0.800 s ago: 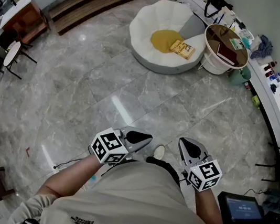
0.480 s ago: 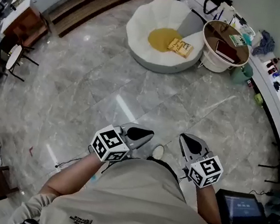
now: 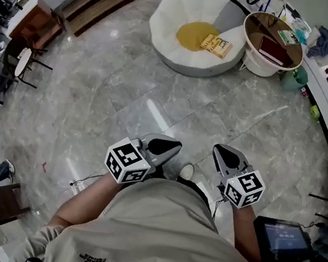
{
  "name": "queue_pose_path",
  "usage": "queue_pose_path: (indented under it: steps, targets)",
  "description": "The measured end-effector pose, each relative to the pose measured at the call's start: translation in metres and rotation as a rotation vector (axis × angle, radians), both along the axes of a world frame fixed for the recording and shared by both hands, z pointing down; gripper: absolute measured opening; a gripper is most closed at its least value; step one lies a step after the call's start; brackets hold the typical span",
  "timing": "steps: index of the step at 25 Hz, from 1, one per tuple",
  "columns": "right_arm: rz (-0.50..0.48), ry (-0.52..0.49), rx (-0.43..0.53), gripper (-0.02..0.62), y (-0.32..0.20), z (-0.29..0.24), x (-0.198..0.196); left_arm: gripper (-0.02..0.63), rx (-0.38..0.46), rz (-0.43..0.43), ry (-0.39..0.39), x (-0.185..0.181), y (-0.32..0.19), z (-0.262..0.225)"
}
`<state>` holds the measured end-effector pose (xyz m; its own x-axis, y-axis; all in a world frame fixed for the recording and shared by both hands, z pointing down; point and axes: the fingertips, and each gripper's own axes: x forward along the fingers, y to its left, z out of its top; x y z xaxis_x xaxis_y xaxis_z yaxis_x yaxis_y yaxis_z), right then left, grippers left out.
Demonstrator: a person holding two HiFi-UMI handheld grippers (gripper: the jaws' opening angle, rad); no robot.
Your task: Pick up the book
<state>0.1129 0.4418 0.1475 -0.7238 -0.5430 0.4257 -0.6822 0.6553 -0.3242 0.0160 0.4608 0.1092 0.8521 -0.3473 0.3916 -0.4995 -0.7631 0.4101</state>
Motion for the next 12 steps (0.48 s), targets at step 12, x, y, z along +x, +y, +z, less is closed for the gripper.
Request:
queue_pose_path:
  steps: [12]
  targets:
    - [0.145,-0.012,-0.067,0.118,-0.122,0.027,-0.013,0.009,-0.011,0.068,0.054,-0.025,-0.131,0.020]
